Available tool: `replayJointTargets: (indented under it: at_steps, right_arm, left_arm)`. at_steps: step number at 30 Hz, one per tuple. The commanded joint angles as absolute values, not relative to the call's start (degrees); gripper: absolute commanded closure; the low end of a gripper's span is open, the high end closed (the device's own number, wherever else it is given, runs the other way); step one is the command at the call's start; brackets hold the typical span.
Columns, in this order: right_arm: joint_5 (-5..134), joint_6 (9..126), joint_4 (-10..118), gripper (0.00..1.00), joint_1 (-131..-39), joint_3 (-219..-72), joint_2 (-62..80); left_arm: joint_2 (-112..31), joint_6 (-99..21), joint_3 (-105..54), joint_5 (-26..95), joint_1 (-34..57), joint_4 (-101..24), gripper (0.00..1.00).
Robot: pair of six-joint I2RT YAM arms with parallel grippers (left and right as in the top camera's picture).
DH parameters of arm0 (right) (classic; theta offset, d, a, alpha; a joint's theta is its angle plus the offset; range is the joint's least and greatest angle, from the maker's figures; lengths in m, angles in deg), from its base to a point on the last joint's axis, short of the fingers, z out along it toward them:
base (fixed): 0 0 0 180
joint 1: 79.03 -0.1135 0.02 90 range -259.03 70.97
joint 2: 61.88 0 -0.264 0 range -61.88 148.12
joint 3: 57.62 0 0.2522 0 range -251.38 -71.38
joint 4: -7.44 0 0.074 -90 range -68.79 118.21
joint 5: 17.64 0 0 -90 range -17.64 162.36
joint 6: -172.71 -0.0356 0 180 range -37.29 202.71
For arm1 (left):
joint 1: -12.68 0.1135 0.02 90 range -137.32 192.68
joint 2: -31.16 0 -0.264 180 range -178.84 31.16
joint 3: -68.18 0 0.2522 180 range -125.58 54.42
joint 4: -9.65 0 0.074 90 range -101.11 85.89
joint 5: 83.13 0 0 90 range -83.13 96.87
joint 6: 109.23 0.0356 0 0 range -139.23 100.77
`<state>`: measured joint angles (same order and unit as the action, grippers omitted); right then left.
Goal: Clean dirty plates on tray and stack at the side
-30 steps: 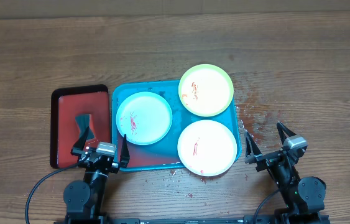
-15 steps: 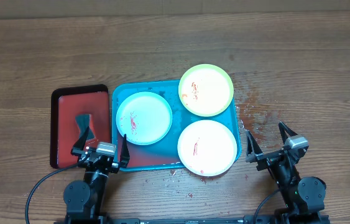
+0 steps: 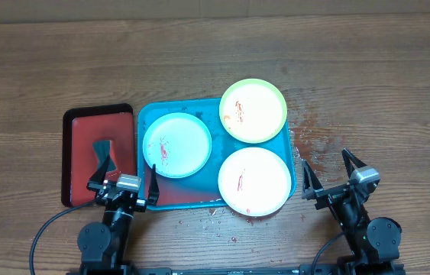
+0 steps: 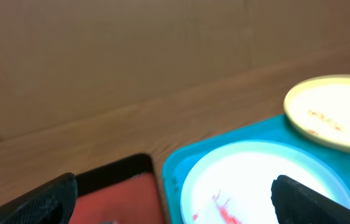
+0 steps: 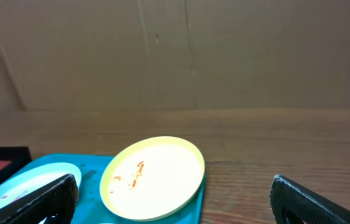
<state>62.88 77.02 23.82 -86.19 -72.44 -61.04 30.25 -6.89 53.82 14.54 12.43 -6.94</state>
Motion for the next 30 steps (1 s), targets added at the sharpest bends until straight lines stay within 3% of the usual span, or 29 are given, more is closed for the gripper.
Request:
replayJointTargets:
  at_steps: [1, 9, 16, 30]
  right_arm:
    - [62.2, 70.5, 23.2, 0.00, -86.1, -71.9, -61.6]
    - [55.3, 69.0, 23.9, 0.00, -86.1, -81.1, -58.3]
    - [49.3, 69.2, 29.6, 0.00, -86.1, -97.2, -43.5]
    - [44.0, 69.4, 66.4, 0.00, -86.1, -137.9, -3.7]
  left_arm:
    - [30.4, -11.0, 53.9, 20.1, 12.8, -5.4, 0.00]
    - [29.9, -14.3, 41.6, 20.9, 12.8, -15.6, 0.00]
    - [21.9, -14.6, 24.0, 20.9, 12.8, -30.2, 0.00]
    - [-23.4, -15.8, -20.3, 30.6, 12.8, -65.1, 0.00]
